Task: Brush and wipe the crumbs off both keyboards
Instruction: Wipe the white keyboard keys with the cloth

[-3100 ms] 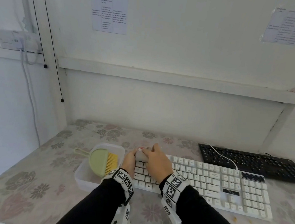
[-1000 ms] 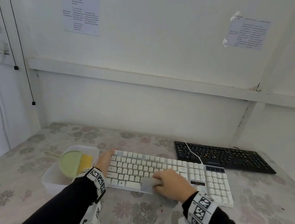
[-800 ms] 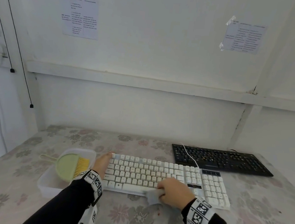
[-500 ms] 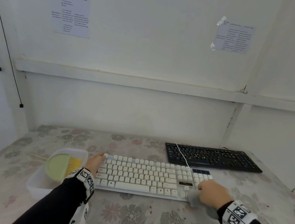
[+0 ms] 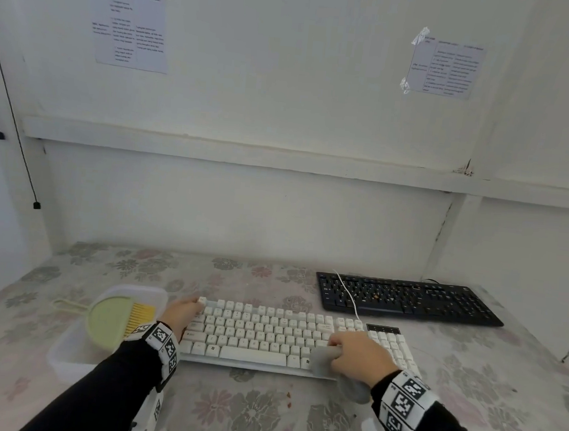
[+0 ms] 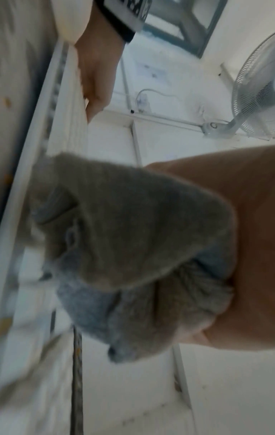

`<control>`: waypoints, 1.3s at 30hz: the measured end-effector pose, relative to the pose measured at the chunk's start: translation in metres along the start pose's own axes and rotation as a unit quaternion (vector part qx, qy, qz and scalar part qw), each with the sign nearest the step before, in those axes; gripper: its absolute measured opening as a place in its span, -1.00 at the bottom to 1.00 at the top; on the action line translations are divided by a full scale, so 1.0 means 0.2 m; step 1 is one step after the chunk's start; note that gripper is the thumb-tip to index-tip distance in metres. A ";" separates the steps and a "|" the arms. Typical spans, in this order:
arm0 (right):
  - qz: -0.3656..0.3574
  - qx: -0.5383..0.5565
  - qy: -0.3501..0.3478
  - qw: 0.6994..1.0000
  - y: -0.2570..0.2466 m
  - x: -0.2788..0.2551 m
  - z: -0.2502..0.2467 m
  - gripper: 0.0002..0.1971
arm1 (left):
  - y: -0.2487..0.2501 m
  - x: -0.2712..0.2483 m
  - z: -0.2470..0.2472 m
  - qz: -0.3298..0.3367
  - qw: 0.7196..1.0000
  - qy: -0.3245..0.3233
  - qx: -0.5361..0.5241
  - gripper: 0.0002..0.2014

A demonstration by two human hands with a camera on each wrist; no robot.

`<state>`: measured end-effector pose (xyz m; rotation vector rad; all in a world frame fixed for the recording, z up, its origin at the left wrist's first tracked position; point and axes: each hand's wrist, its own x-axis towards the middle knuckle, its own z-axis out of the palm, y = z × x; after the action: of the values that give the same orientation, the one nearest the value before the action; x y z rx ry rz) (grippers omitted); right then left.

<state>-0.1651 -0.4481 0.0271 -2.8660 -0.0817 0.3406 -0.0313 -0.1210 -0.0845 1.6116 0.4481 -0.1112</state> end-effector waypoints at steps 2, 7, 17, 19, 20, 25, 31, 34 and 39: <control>0.042 -0.015 0.006 0.999 0.09 -0.03 -0.03 -0.76 | 0.01 -0.02 0.00 0.009 1.000 0.009 0.008 -0.68; 0.164 -0.022 0.035 0.985 0.39 -0.11 -0.10 -0.82 | 0.02 -0.09 0.03 0.021 0.999 0.045 0.021 -0.64; 0.156 0.027 0.080 0.984 0.38 -0.07 -0.15 -0.92 | 0.02 -0.11 0.05 0.035 0.997 0.060 0.037 -0.62; 0.127 0.056 0.046 0.989 0.33 -0.04 -0.11 -0.91 | 0.02 -0.10 0.05 0.036 0.997 0.055 0.043 -0.63; 0.124 0.051 0.034 0.990 0.32 -0.03 -0.10 -0.89 | 0.02 -0.10 0.05 0.035 0.997 0.052 0.038 -0.64; 0.213 0.034 0.056 0.975 0.47 -0.06 -0.10 -0.90 | 0.02 -0.08 0.03 0.026 0.999 0.035 0.029 -0.65; 0.278 0.009 0.083 0.957 0.63 -0.13 -0.21 -0.74 | 0.03 -0.11 0.04 0.028 0.997 0.038 0.062 -0.64; 0.199 0.069 0.122 0.970 0.58 -0.10 -0.20 -0.82 | 0.04 -0.12 0.05 0.023 0.996 0.035 0.077 -0.64; 0.142 0.120 0.105 0.977 0.45 0.00 -0.10 -0.88 | 0.05 -0.15 0.04 0.025 0.993 0.029 0.111 -0.59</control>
<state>-0.1575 -0.5389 0.0220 -2.6510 0.3856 0.0888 -0.0529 -0.1359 -0.0655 1.8463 0.4532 -0.0779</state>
